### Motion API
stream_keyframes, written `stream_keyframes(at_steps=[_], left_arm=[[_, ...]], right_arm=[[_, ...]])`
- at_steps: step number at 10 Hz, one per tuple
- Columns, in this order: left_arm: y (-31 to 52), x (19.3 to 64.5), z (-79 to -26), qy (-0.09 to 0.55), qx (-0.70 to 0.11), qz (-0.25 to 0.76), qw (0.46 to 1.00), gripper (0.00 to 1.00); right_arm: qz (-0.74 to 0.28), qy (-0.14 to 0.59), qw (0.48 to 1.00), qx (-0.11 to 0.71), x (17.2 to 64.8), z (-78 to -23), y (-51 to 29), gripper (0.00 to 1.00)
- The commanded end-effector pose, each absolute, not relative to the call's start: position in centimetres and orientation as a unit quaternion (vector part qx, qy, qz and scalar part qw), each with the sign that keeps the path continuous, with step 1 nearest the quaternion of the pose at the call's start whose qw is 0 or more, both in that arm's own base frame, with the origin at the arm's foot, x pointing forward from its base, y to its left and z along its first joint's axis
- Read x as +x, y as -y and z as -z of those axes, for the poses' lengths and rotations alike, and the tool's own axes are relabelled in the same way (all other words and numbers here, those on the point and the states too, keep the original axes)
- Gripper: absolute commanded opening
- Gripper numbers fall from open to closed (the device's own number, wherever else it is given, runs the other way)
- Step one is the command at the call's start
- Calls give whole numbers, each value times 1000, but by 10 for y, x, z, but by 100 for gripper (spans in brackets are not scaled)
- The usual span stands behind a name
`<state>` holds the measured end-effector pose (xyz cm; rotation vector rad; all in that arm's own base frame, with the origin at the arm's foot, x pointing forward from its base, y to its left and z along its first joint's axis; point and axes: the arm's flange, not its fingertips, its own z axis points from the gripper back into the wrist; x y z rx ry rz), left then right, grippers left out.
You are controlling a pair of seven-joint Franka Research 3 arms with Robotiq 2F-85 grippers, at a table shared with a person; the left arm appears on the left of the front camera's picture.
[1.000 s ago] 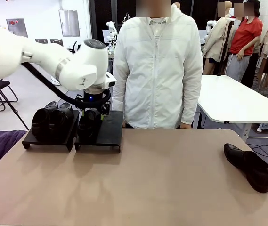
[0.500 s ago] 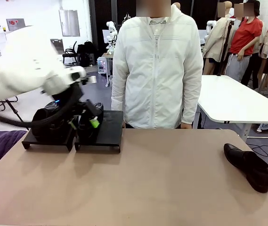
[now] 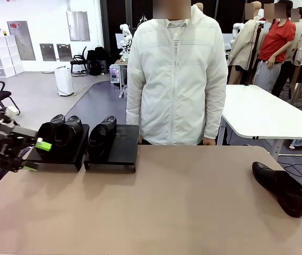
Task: Organize the shoes by placing them on the stand.
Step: Place the Shoe from the middle of the table onto the Shoes Stand, then pick up one Shoe and place it in the middle of the table.
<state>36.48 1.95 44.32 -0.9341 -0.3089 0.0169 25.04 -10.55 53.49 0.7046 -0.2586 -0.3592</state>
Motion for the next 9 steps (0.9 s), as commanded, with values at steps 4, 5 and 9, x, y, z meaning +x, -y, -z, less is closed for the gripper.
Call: stream_keyframes(at_steps=[4,5,9], left_arm=[[37,367,-454,134,-392,45,909,100],[37,367,-454,134,-392,45,909,100],[37,367,-454,134,-392,45,909,100]], right_arm=[[162,132,911,354,251,-538,107,100],[162,132,911,354,251,-538,107,100],[162,132,911,354,251,-538,107,100]])
